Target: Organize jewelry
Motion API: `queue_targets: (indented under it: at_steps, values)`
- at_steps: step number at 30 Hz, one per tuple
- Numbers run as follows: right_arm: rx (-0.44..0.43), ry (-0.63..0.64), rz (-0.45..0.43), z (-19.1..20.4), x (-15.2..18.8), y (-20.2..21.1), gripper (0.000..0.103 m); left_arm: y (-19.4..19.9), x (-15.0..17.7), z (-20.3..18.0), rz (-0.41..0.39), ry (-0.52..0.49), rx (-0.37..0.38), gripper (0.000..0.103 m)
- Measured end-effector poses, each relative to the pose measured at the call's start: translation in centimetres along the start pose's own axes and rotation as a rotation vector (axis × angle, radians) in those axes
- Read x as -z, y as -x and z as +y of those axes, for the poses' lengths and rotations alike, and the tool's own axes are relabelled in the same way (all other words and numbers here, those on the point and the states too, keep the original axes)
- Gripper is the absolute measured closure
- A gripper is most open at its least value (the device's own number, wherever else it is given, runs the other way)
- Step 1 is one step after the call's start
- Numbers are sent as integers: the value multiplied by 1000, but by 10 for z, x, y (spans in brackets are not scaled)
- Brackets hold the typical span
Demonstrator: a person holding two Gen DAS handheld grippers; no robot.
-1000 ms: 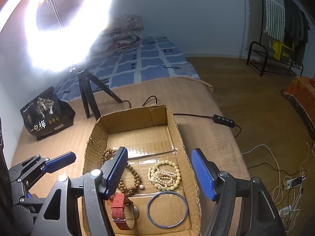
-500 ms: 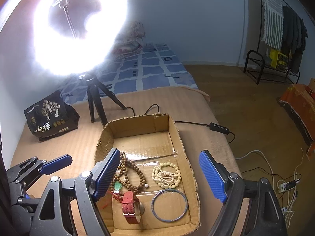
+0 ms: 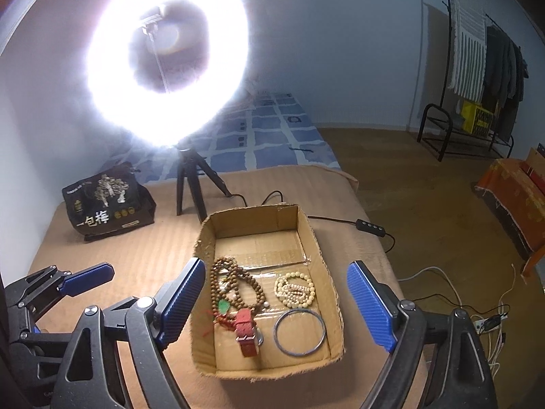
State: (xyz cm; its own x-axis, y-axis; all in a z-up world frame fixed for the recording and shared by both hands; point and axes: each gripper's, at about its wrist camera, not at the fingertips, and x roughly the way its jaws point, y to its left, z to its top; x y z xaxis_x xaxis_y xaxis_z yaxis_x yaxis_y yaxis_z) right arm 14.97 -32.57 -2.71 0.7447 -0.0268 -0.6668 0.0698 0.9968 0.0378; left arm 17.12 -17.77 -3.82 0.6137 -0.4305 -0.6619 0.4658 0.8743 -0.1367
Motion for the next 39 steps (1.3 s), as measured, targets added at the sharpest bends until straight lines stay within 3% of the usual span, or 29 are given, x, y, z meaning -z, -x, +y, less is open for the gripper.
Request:
queue_targets:
  at_steps: [9, 12, 20, 28, 31, 34, 38, 39]
  values:
    - [4, -17, -52, 11, 16, 47, 11, 59, 21, 1, -51, 0, -32, 47]
    - [8, -17, -62, 15, 23, 57, 8, 74, 31, 2, -59, 8, -32, 37]
    - [91, 72, -122, 31, 48, 85, 0, 112, 52, 2, -93, 45, -42, 26]
    - [96, 100, -154, 37, 58, 99, 0, 136, 58, -8, -144, 25, -74, 25]
    - [90, 93, -156, 37, 60, 100, 0, 142, 58, -9, -162, 29, -98, 17]
    - [93, 104, -151, 38, 61, 99, 0, 146, 59, -11, -178, 12, -126, 16]
    - [93, 112, -151, 37, 63, 99, 0, 150, 61, -10, -198, 8, -161, 0]
    - [93, 110, -151, 36, 63, 98, 0, 151, 62, -10, -211, 16, -170, 0]
